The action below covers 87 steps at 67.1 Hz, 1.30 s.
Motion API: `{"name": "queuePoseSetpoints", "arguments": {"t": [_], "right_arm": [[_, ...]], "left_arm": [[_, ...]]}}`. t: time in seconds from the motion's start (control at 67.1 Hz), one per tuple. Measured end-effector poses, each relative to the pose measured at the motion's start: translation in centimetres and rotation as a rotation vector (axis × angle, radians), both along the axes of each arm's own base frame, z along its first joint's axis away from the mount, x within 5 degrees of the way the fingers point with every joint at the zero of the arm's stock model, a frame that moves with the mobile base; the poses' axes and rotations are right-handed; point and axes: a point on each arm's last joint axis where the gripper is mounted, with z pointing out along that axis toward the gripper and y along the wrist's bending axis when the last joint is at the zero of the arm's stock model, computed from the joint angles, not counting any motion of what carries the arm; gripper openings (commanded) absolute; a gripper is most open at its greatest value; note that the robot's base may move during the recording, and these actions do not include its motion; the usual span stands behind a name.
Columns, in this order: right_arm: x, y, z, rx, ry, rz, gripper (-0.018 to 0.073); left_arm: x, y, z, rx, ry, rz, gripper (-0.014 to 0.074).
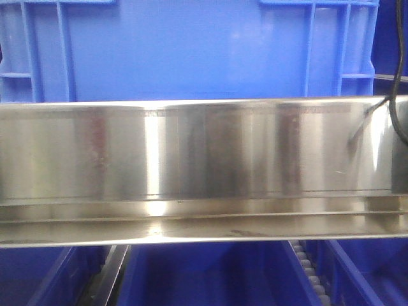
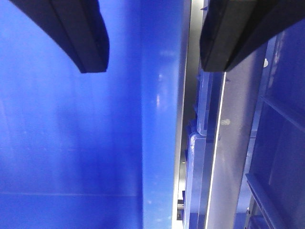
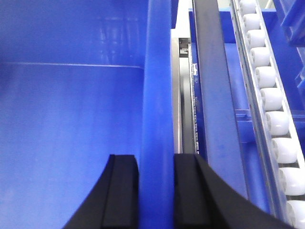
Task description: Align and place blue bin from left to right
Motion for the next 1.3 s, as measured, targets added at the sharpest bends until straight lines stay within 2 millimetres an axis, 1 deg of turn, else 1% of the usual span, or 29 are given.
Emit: {"name": "queuePoseSetpoints", "arguments": {"t": [0.641, 0.909, 1.133, 1.222, 1.267, 1.297], "right_arm": [[0.0, 0.0, 0.0, 0.0, 0.0, 0.0, -0.0078], [0.0, 0.0, 0.0, 0.0, 0.0, 0.0, -0.0078], [0.01, 0.01, 0.01, 0.001, -0.002, 0.0, -0.0078], [0.01, 0.01, 0.01, 0.001, -0.002, 0.0, -0.0078], [0.01, 0.01, 0.01, 0.001, -0.002, 0.0, -0.0078], [0.01, 0.01, 0.01, 0.001, -0.002, 0.0, -0.0078]], "left_arm": [[-0.04, 0.02, 0.08, -0.001, -0.002, 0.0, 0.0337], [-0.43, 0.23, 0.82, 0.001, -0.021, 0.002, 0.0337], [-0.47, 0.26, 0.79, 0.004, -0.016, 0.004, 0.0336], [-0.47, 0.26, 0.79, 0.004, -0.016, 0.004, 0.0297], [-0.47, 0.26, 0.79, 0.004, -0.016, 0.004, 0.0259], [-0.47, 0.26, 0.79, 0.004, -0.016, 0.004, 0.0218]]}}
